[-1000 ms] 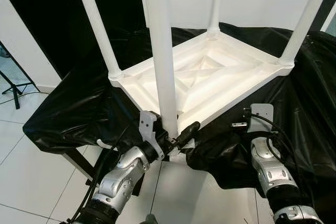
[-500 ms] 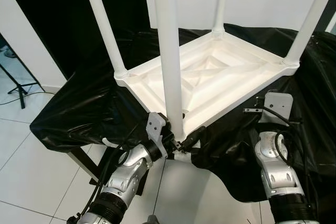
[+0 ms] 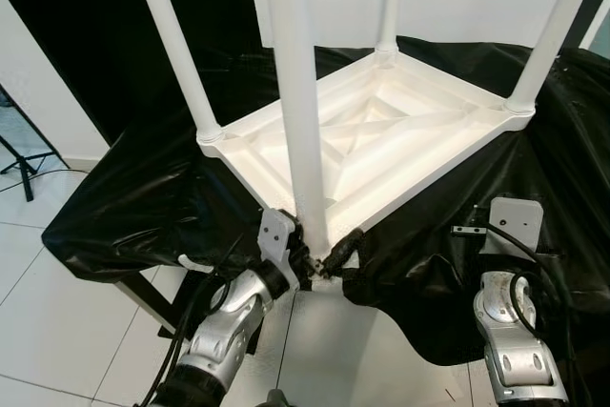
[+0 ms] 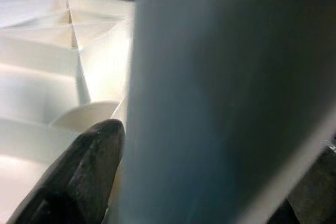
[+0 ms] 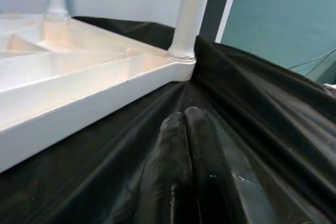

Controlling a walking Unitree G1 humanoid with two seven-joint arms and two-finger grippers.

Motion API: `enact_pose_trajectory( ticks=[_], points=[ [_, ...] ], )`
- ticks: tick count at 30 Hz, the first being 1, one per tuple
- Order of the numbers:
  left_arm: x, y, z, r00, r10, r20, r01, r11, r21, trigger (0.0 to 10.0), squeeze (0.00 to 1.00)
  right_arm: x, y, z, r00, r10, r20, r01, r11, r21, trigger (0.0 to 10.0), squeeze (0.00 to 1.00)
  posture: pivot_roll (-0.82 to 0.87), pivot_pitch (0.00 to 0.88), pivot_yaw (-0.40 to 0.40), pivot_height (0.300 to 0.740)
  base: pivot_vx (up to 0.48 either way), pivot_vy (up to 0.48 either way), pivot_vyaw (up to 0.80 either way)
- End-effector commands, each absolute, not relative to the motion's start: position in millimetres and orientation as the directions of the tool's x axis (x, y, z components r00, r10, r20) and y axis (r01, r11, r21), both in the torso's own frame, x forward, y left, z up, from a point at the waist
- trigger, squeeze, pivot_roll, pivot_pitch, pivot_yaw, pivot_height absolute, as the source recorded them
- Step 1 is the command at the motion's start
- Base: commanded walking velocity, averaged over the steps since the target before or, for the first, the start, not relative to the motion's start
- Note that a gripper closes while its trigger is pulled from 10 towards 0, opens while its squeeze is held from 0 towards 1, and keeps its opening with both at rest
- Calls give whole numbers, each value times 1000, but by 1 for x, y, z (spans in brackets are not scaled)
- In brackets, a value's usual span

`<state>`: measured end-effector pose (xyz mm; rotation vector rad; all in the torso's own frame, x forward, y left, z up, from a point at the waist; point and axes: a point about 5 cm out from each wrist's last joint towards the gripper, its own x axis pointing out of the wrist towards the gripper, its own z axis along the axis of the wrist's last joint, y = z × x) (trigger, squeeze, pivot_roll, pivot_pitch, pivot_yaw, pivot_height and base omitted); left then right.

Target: Building children table

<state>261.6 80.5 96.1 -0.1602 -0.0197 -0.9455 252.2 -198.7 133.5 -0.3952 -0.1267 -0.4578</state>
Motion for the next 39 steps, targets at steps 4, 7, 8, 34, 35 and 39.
enact_pose_trajectory(
  ticks=[4, 7, 8, 34, 35, 39],
  points=[
    [257, 93, 87, 593, -805, 18, 802, 589, -105, 10000, 0, 251, -200, 133, 892, -410, 192, 453, 818, -354, 10000, 0, -29, 0, 61, 740, 0, 0, 0],
    [254, 101, 86, 632, -775, 16, 774, 629, -73, 10000, 0, 252, -199, 132, 896, -404, 183, 444, 822, -357, 10000, 0, -11, 0, 54, 740, 0, 0, 0],
    [254, 101, 87, 639, -769, 29, 769, 636, -66, 10000, 0, 253, -198, 133, 899, -400, 179, 439, 824, -358, 10000, 0, -11, 0, 54, 740, 0, 0, 0],
    [206, 95, 114, 129, -975, 182, 945, 66, -319, 10000, 0, 258, -218, 137, 882, -447, 151, 469, 799, -376, 10000, 0, -27, 0, 53, 740, 0, 0, 0],
    [205, 98, 113, 116, -980, 164, 947, 60, -314, 10000, 0, 258, -219, 137, 881, -449, 150, 471, 797, -378, 10000, 0, -26, 0, 54, 740, 0, 0, 0],
    [205, 100, 111, 121, -983, 136, 951, 76, -298, 10000, 0, 259, -219, 136, 880, -451, 148, 472, 796, -380, 10000, 0, -25, 0, 54, 740, 0, 0, 0]
  ],
)
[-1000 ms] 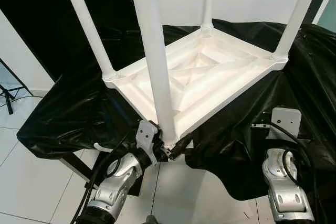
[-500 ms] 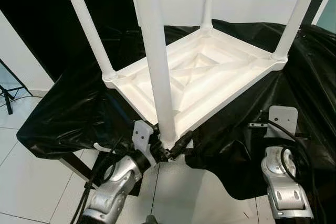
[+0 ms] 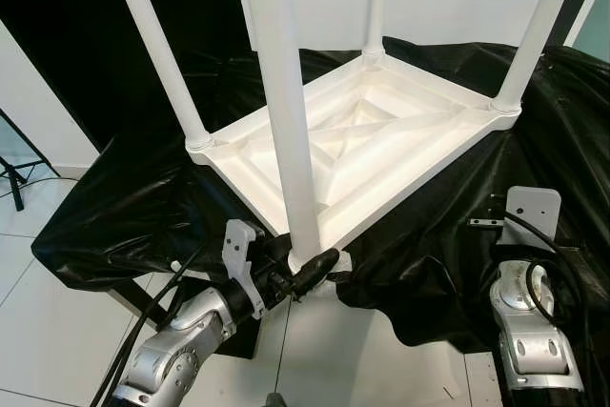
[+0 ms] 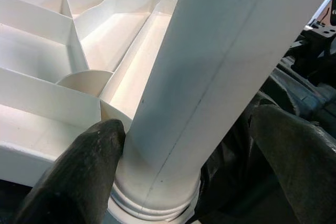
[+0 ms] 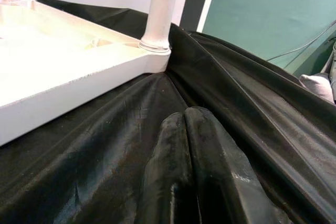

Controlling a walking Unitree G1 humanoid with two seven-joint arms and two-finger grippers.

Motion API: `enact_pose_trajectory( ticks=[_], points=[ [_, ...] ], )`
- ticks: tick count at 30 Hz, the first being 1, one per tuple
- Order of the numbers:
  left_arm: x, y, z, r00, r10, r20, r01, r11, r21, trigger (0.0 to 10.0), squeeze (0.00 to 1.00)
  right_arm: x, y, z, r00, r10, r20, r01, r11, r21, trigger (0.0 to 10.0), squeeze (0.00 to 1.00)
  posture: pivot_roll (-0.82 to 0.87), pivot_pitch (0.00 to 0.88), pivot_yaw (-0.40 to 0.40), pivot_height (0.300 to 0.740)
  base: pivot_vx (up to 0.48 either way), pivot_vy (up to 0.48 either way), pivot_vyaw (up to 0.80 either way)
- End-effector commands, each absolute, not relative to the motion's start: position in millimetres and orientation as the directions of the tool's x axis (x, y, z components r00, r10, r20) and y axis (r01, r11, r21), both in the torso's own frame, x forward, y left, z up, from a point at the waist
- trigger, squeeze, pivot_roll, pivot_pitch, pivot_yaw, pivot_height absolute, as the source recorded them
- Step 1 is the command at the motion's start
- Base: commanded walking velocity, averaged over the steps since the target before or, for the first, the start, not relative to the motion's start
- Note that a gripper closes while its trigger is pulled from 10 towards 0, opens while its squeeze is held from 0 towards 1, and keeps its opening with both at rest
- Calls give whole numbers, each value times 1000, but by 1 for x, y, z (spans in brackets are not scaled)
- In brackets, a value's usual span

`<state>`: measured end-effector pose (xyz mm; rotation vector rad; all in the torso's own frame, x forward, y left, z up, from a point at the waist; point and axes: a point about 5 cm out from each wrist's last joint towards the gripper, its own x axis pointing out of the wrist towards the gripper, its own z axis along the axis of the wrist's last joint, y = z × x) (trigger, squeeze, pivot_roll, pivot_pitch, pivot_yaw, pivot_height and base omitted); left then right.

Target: Building children table

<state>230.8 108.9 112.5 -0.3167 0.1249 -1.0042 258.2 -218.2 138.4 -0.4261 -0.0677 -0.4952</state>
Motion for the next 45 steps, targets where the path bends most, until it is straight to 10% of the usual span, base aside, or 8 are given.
enact_pose_trajectory(
  ticks=[1, 8, 25, 45],
  points=[
    [208, 101, 109, 142, -983, 120, 953, 102, -286, 10000, 0, 260, -219, 136, 880, -452, 147, 472, 795, -381, 10000, 0, -25, 0, 54, 740, 0, 0, 0],
    [223, 109, 106, 275, -958, 80, 960, 268, -85, 10000, 0, 262, -217, 135, 882, -450, 139, 467, 798, -380, 10000, 0, -22, 0, 54, 740, 0, 0, 0],
    [227, 165, 107, 176, -971, -159, 983, 182, -22, 10000, 0, 266, -214, 132, 886, -446, 128, 459, 805, -376, 10000, 0, -16, 0, 62, 740, 0, 0, 0],
    [261, 168, 91, 204, -917, -343, 975, 160, 152, 10000, 0, 268, -211, 132, 885, -447, 128, 461, 809, -365, 10000, 0, -39, 0, 76, 740, 0, 0, 0]
  ],
)
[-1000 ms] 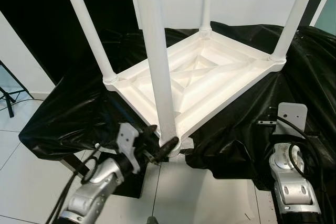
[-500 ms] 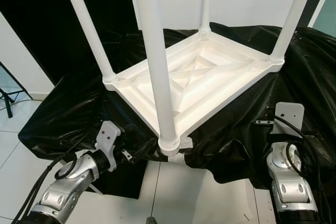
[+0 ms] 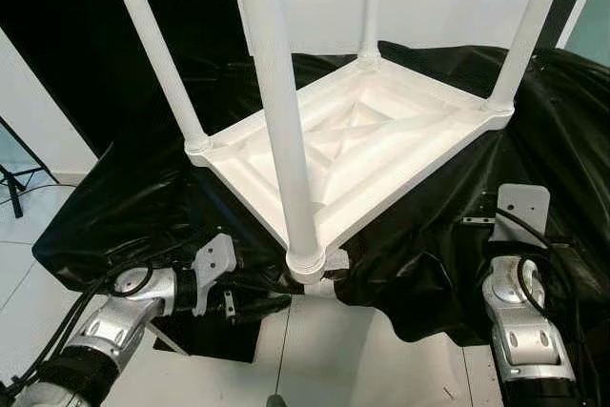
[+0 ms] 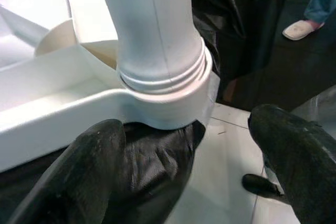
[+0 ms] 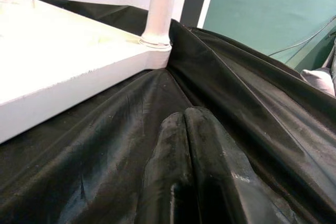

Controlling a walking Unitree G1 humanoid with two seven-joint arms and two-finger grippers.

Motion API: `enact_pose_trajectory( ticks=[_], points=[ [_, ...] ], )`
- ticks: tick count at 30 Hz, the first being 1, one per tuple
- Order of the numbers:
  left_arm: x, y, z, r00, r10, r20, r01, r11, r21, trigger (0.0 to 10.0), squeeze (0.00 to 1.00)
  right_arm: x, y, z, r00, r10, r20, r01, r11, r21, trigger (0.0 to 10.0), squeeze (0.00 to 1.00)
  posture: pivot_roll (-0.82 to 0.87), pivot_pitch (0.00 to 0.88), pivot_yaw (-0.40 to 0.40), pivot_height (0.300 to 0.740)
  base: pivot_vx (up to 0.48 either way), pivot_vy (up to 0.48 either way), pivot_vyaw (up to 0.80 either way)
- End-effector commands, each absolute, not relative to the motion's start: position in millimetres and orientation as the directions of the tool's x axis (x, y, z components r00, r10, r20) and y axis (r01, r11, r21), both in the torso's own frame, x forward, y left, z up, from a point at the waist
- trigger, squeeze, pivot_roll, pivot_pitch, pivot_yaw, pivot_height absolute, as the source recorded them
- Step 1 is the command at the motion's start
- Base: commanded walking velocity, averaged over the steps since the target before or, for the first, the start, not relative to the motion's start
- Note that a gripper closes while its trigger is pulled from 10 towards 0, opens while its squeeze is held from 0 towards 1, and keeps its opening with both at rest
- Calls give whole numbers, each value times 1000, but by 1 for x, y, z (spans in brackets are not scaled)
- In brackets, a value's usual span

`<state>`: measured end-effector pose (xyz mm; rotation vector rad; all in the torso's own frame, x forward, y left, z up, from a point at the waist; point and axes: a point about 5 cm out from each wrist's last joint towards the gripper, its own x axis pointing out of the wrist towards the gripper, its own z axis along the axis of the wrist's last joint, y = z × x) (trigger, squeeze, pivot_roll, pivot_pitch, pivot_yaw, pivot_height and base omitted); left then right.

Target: Building children table

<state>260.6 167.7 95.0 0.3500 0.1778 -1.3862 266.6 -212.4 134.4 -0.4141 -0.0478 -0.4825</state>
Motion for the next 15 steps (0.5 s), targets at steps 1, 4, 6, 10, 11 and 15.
enact_pose_trajectory(
  ticks=[1, 4, 6, 10, 11, 15],
  points=[
    [261, 168, 91, 204, -917, -343, 975, 160, 152, 10000, 0, 268, -211, 132, 885, -447, 128, 461, 809, -365, 10000, 0, -39, 0, 76, 740, 0, 0, 0],
    [266, 168, 92, 243, -911, -332, 964, 188, 189, 10000, 0, 267, -209, 131, 885, -448, 124, 461, 810, -362, 10000, 0, -39, 0, 77, 740, 0, 0, 0],
    [275, 173, 95, 288, -901, -325, 946, 215, 243, 10000, 0, 266, -207, 130, 886, -448, 121, 460, 812, -359, 10000, 0, -37, 0, 79, 740, 0, 0, 0],
    [281, 177, 95, 318, -889, -328, 932, 231, 278, 10000, 0, 266, -207, 129, 886, -448, 119, 459, 813, -358, 10000, 0, -37, 0, 79, 740, 0, 0, 0],
    [288, 183, 96, 356, -870, -342, 914, 247, 323, 10000, 0, 267, -206, 129, 887, -447, 118, 457, 814, -358, 10000, 0, -35, 0, 77, 740, 0, 0, 0],
    [297, 193, 101, 405, -844, -350, 889, 275, 367, 10000, 0, 268, -206, 129, 888, -445, 117, 455, 816, -357, 10000, 0, -38, 0, 76, 740, 0, 0, 0]
  ],
)
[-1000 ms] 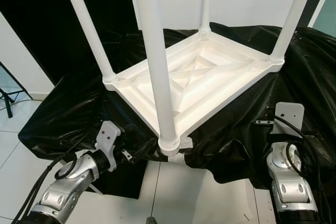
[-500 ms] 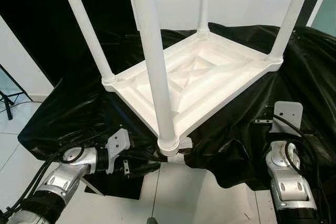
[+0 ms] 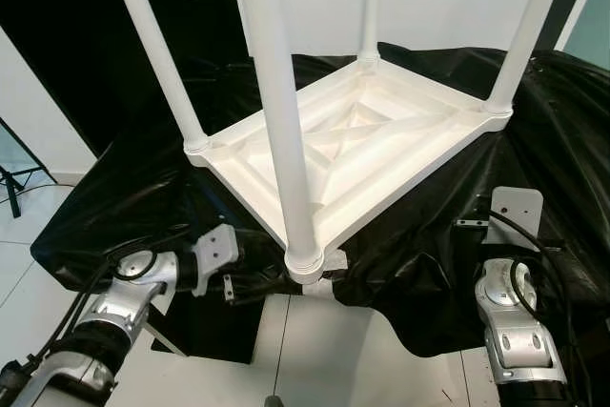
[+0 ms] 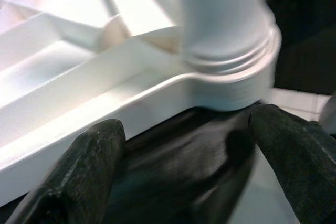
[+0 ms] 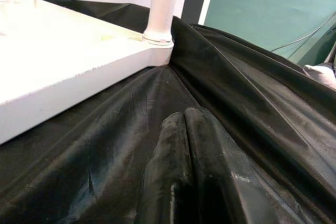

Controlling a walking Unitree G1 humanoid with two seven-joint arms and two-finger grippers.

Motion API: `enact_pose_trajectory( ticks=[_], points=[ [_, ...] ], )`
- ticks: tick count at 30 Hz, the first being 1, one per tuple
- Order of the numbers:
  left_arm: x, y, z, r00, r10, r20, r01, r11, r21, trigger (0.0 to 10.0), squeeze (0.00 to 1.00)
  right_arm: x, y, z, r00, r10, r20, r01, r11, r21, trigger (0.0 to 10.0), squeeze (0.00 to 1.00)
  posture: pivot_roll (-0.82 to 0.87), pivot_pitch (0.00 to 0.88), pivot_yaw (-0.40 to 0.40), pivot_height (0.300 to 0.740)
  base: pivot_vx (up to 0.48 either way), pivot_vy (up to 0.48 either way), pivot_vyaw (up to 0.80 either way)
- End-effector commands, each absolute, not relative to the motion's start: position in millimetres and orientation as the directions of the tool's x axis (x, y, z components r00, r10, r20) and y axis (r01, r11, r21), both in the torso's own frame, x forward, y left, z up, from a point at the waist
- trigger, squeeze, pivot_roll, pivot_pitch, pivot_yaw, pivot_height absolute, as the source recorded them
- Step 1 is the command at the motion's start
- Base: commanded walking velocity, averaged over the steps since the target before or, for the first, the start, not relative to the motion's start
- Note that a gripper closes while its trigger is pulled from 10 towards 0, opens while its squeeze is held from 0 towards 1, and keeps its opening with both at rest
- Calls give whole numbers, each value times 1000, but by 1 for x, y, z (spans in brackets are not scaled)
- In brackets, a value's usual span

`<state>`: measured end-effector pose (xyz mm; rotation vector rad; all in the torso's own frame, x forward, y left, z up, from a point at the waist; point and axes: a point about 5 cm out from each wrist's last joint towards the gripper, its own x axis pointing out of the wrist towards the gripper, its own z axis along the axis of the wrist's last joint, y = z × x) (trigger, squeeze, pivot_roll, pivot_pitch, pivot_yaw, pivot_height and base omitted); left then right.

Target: Building children table

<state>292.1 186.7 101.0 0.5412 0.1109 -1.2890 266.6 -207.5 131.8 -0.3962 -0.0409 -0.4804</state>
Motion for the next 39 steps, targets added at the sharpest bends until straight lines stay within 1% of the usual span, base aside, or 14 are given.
enact_pose_trajectory(
  ticks=[1, 5, 6, 7, 8, 9, 11, 12, 15, 23, 27, 31, 34, 39],
  points=[
    [297, 193, 101, 405, -844, -350, 889, 275, 367, 10000, 0, 268, -206, 129, 888, -445, 117, 455, 816, -357, 10000, 0, -38, 0, 76, 740, 0, 0, 0],
    [293, 181, 106, 329, -903, -275, 920, 241, 309, 10000, 0, 268, -208, 130, 886, -448, 120, 460, 813, -357, 10000, 0, -43, 0, 77, 740, 0, 0, 0],
    [287, 172, 106, 268, -931, -249, 942, 200, 269, 10000, 0, 268, -209, 130, 884, -451, 120, 462, 812, -357, 10000, 0, -44, 0, 77, 740, 0, 0, 0],
    [287, 172, 106, 268, -931, -249, 942, 200, 269, 10000, 0, 268, -209, 130, 884, -451, 120, 462, 812, -357, 10000, 0, -44, 0, 77, 740, 0, 0, 0],
    [280, 160, 104, 197, -951, -237, 960, 139, 242, 10000, 0, 268, -209, 131, 884, -453, 120, 464, 811, -358, 10000, 0, -45, 0, 76, 740, 0, 0, 0],
    [280, 160, 104, 197, -951, -237, 960, 139, 242, 10000, 0, 268, -209, 131, 884, -453, 120, 464, 811, -358, 10000, 0, -45, 0, 76, 740, 0, 0, 0],
    [267, 136, 105, 89, -979, -183, 974, 47, 224, 10000, 0, 267, -210, 131, 883, -454, 119, 465, 810, -357, 10000, 0, -47, 0, 76, 740, 0, 0, 0],
    [267, 136, 105, 89, -979, -183, 974, 47, 224, 10000, 0, 267, -210, 131, 883, -454, 119, 465, 810, -357, 10000, 0, -47, 0, 76, 740, 0, 0, 0],
    [261, 120, 108, 31, -991, -131, 970, -2, 242, 10000, 0, 267, -210, 131, 882, -456, 118, 466, 810, -356, 10000, 0, -44, 0, 72, 740, 0, 0, 0],
    [259, 107, 112, -36, -992, -121, 964, -67, 258, 10000, 0, 267, -212, 130, 881, -460, 114, 468, 809, -356, 10000, 0, -41, 0, 70, 740, 0, 0, 0],
    [249, 90, 121, -129, -988, -80, 962, -144, 233, 10000, 0, 267, -214, 131, 877, -467, 113, 475, 806, -354, 10000, 0, -44, 0, 72, 740, 0, 0, 0],
    [242, 87, 121, -169, -983, -67, 962, -179, 208, 10000, 0, 266, -215, 131, 875, -471, 112, 478, 803, -356, 10000, 0, -53, 0, 73, 740, 0, 0, 0],
    [236, 85, 120, -193, -980, -51, 964, -199, 178, 10000, 0, 264, -217, 130, 873, -476, 109, 481, 800, -358, 10000, 0, -54, 0, 70, 740, 0, 0, 0],
    [236, 90, 115, -162, -984, -78, 969, -173, 174, 10000, 0, 262, -218, 129, 872, -478, 104, 481, 798, -362, 10000, 0, -52, 0, 66, 740, 0, 0, 0]
  ],
)
